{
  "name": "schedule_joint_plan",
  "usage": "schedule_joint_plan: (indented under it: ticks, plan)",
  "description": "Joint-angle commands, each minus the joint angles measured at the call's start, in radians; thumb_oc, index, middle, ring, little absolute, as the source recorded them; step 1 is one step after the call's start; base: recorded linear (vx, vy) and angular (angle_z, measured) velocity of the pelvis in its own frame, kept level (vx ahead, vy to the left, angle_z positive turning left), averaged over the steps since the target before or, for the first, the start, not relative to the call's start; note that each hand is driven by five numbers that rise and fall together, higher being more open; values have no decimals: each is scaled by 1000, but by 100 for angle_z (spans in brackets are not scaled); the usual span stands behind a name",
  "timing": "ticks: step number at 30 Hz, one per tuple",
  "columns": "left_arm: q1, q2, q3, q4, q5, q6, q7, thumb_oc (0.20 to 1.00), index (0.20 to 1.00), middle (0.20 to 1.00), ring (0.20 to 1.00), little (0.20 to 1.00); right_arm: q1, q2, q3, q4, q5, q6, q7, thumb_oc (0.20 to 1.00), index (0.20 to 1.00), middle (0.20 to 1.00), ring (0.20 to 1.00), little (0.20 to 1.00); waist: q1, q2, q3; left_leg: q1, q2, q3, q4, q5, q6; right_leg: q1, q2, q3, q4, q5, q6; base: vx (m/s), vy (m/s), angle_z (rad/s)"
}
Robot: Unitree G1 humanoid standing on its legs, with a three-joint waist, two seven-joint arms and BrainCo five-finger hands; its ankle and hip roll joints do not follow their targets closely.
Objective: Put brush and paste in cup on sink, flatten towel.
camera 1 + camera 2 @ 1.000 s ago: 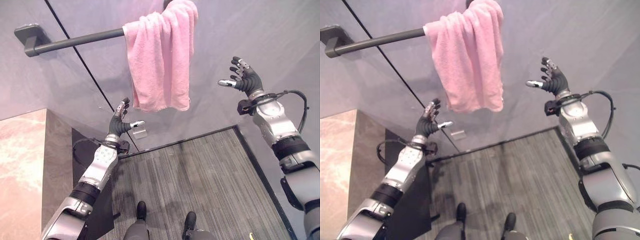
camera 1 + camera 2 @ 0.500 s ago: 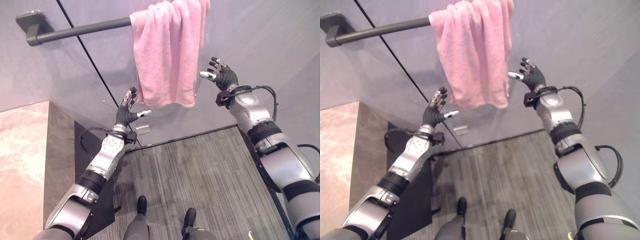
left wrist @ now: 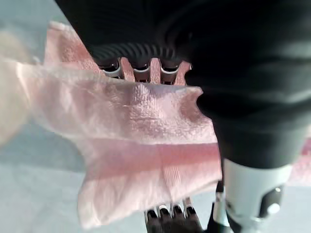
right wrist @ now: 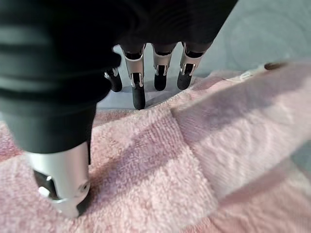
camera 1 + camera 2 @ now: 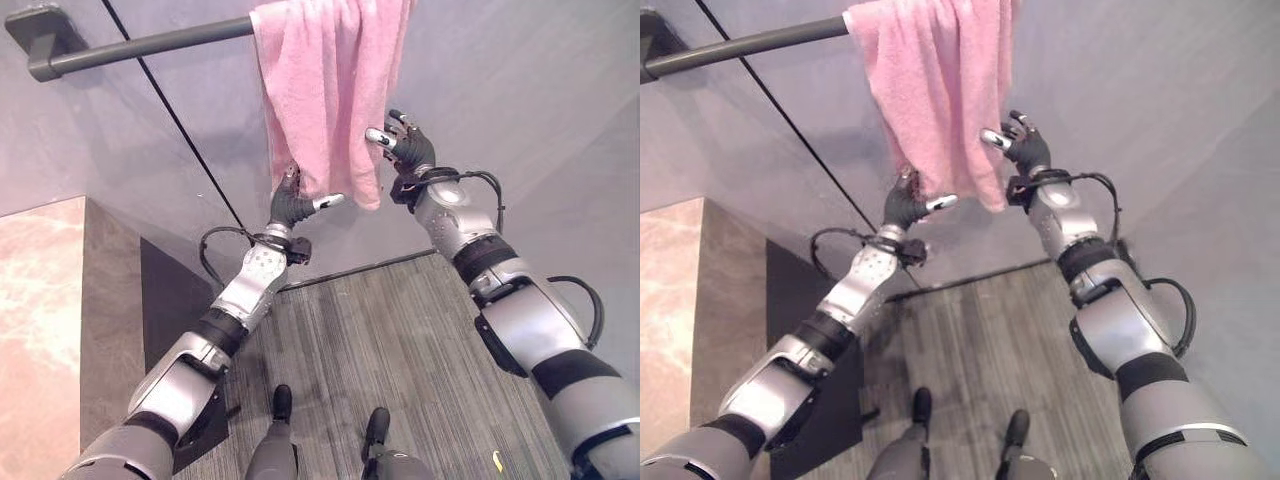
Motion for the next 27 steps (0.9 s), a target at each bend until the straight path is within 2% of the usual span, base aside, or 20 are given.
schedule_joint_plan:
  ticks: [1,6,7,8,9,10,11,16,20,22,27]
  plan:
    - [-208,7,-45,115,-2,-40,41,1000,1000,1000,1000,1000,-162,48,-9,-61,20,-84,-19,1000,1000,1000,1000,1000,12,-86,27,90,-12,26,-14,1,-48,-33,-119,126,-3,85,133,-3,53,0]
    - [-254,-9,-53,168,11,-32,68,1000,1000,1000,1000,1000,-157,63,15,-80,3,-81,-25,1000,1000,1000,1000,1000,3,-95,30,84,-12,34,-14,1,-45,-46,-122,138,-3,94,135,-4,17,-2]
    - [-263,-11,-54,177,12,-30,74,1000,1000,1000,1000,1000,-157,64,19,-83,-2,-81,-28,931,931,931,931,931,0,-97,32,83,-13,35,-14,1,-44,-48,-122,141,-3,97,136,-10,32,-3]
    - [-275,-18,-52,191,15,-23,83,1000,1000,1000,1000,1000,-158,67,19,-84,-3,-81,-34,580,580,580,580,580,-1,-98,33,81,-13,37,-14,0,-43,-52,-124,143,-3,99,137,-12,31,-3]
    - [-281,-26,-46,200,11,-18,92,460,460,460,460,460,-153,72,10,-89,3,-83,-40,288,288,288,288,288,-1,-102,37,80,-15,38,-14,-1,-39,-55,-125,146,-3,103,138,0,0,0]
    - [-281,-26,-46,200,11,-18,93,329,329,329,329,329,-153,72,10,-89,3,-83,-40,225,225,225,225,225,-1,-102,37,80,-15,38,-14,-1,-39,-55,-125,146,-3,103,138,0,0,0]
    - [-280,-28,-38,199,11,-14,105,200,200,200,200,200,-142,70,5,-108,0,-88,-48,200,200,200,200,200,-1,-105,40,80,-17,37,-14,-2,-36,-56,-127,148,-3,106,140,0,0,0]
    - [-239,-5,-13,145,29,-13,118,200,200,200,200,200,-100,43,-19,-183,-12,-103,-62,200,200,200,200,200,3,-108,41,89,-20,39,-14,-6,-30,-48,-132,148,-3,105,141,5,12,0]
    - [-150,45,41,59,48,-15,126,200,200,200,200,200,-10,-15,-49,-306,-67,-121,-66,200,200,200,200,200,7,-112,36,103,-25,38,-14,-15,-25,-30,-136,145,-3,102,142,12,16,6]
    - [-41,84,102,-43,64,-27,139,200,200,200,200,200,100,-62,-87,-438,-133,-136,-72,200,200,200,200,200,11,-117,25,121,-27,39,-14,-25,-21,-13,-141,140,-3,100,142,23,35,8]
    - [92,124,177,-184,97,-43,137,200,200,200,200,200,235,-88,-131,-647,-244,-166,-69,200,200,200,200,200,14,-123,4,138,-30,40,-14,-35,-15,7,-150,133,-3,96,144,16,29,5]
